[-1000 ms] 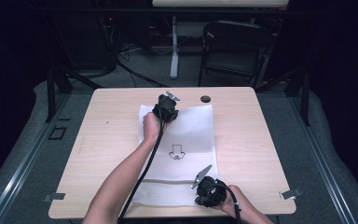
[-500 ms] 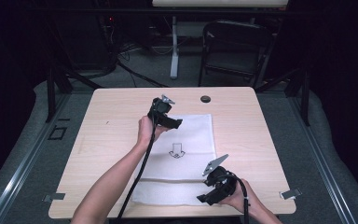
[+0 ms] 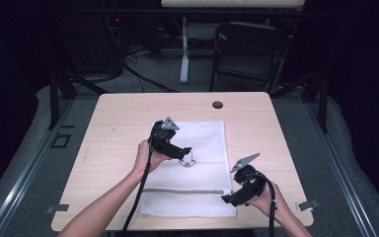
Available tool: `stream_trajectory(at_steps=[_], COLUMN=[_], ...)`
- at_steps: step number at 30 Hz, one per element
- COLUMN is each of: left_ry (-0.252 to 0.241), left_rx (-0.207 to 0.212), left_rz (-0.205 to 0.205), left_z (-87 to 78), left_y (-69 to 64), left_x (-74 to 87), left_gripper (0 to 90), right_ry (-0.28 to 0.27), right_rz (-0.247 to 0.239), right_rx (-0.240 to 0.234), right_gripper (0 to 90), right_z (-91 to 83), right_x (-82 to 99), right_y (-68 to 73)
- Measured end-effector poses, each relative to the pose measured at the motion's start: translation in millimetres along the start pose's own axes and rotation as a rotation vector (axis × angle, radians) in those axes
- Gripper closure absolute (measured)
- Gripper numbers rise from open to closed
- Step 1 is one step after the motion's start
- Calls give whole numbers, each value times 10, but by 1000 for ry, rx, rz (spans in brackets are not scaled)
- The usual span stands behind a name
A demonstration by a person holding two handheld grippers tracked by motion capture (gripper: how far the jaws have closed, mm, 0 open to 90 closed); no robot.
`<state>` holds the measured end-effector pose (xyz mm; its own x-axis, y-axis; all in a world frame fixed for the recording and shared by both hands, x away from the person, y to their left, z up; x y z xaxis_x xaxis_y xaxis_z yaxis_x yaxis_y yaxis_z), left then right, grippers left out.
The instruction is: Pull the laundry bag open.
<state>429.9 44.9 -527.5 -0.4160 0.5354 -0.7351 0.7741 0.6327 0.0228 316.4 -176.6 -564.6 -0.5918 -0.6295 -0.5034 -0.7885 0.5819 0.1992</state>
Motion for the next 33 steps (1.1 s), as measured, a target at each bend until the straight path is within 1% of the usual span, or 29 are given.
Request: stream_trajectory(at_steps=[1,2,3,4,6,7,8,9,10,11,12,13,14,15,16,17,18,21,22,23,24,25,26,27,29,30,31,32,33], left_ry=[-4,-12,-14,-21,-22,-23,-24,-27,-27,-39,-30,-32,-35,-22,-26,-27,-27,-17,-12,-10,-3,1,-3,8,8,10,18,25,23], left_rx=[16,23,31,37,60,64,73,71,83,98,106,108,119,130,128,132,141,163,166,174,178,186,202,203,214,220,219,229,230], left_rz=[6,13,26,31,43,57,59,64,67,65,72,83,90,99,95,100,105,121,127,129,143,148,149,160,160,168,180,183,184], left_z=[-13,-27,-38,-45,-54,-57,-59,-57,-61,-47,-35,-29,-19,-10,5,17,27,75,105,128,145,165,189,208,244,255,265,282,302], left_y=[-41,-80,-118,-155,-226,-255,-285,-308,-335,-368,-397,-424,-456,-479,-506,-528,-551,-640,-671,-702,-717,-740,-767,-781,-831,-853,-869,-893,-914], left_x=[19,35,53,69,94,98,99,102,109,115,128,135,140,149,153,158,166,204,217,228,240,249,254,264,278,284,290,298,304], left_gripper=[68,71,77,77,77,77,77,76,76,77,78,78,82,82,82,84,96,141,162,164,175,193,215,219,220,216,215,215,215], right_ry=[-2,-4,-7,-3,-3,-9,-10,-1,-5,0,3,2,4,6,2,10,6,-2,-11,-14,-10,-11,-9,-2,13,18,29,37,39], right_rz=[-1,9,18,23,35,43,38,36,34,37,33,33,34,32,28,25,24,13,7,6,7,11,17,17,12,10,6,5,10], right_rx=[16,14,17,31,41,40,34,43,46,51,47,43,47,47,47,50,61,60,60,63,62,56,63,54,49,56,52,53,47], right_gripper=[162,178,210,254,290,320,332,367,402,431,466,502,535,571,624,663,713,828,851,881,900,900,900,900,900,900,900,900,900], right_z=[-8,-11,-9,-13,-15,-7,0,5,17,23,29,35,38,45,51,51,49,52,62,70,80,99,121,143,181,202,217,237,261], right_x=[5,12,20,31,45,45,46,50,49,50,52,55,60,64,68,75,79,82,77,76,77,76,77,80,84,86,88,93,96], right_y=[-23,-34,-44,-64,-83,-85,-90,-96,-98,-96,-93,-94,-96,-101,-105,-109,-116,-125,-130,-137,-141,-141,-148,-148,-152,-155,-159,-162,-156])
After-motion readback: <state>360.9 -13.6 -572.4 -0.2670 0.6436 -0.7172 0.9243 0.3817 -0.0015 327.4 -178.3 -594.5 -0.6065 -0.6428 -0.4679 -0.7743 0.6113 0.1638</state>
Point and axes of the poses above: each handheld gripper's, and its own axes: z roughly forward along the jaws, x roughly out of its underside, y roughly to its left, the point moved 6 cm from there along z, roughly forward along the jaws, and after that the axes turned 4 degrees about -x, right-handed, at the moved point
